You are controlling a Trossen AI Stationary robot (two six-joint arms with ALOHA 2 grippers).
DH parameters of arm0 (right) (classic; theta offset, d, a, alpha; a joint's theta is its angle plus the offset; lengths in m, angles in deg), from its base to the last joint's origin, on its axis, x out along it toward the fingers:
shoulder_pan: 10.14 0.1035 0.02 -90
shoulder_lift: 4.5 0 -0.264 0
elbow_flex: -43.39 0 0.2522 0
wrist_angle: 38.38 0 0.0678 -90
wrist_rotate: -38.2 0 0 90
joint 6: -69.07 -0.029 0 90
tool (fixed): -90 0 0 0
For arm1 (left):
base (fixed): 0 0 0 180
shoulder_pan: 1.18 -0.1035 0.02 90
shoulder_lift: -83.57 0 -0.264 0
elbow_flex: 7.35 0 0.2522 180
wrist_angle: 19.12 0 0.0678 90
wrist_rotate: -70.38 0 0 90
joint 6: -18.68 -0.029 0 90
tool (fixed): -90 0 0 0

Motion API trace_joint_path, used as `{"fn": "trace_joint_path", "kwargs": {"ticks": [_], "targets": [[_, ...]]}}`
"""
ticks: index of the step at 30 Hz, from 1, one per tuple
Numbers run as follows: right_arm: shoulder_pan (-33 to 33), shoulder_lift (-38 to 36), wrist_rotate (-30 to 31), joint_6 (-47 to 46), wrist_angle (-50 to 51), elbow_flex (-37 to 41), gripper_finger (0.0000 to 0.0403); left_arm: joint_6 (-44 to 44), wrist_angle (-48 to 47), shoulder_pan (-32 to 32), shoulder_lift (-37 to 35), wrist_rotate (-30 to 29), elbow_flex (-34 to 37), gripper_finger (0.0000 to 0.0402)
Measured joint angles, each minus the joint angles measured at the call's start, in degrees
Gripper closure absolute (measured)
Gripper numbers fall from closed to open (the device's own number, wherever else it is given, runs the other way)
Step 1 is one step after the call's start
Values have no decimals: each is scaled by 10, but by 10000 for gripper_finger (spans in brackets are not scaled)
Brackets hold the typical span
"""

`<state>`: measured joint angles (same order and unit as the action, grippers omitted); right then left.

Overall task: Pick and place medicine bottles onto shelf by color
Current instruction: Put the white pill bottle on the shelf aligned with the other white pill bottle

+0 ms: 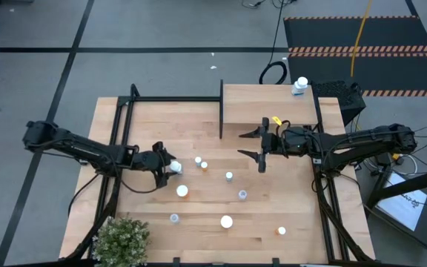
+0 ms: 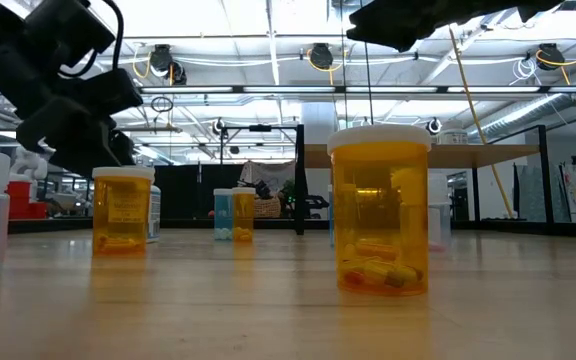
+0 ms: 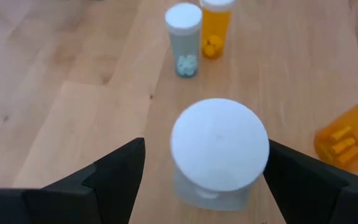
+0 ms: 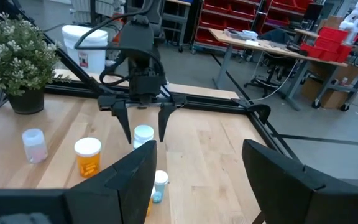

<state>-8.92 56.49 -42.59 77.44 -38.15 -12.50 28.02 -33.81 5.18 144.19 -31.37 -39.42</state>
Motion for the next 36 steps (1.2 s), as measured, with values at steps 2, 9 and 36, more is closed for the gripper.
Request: {"fn": "trace_joint_path", "kwargs": {"ticks": [2,9,36], "targets": [[0,0,0,-1,0,0,172,-6,22,0,17,7,0,95],[0,0,0,-1,0,0,172,-28,42,0,55,8,0,166],[-1,0,196,-121,-38,0,172,-230,-108,-27,20,-184,-254,233]]}}
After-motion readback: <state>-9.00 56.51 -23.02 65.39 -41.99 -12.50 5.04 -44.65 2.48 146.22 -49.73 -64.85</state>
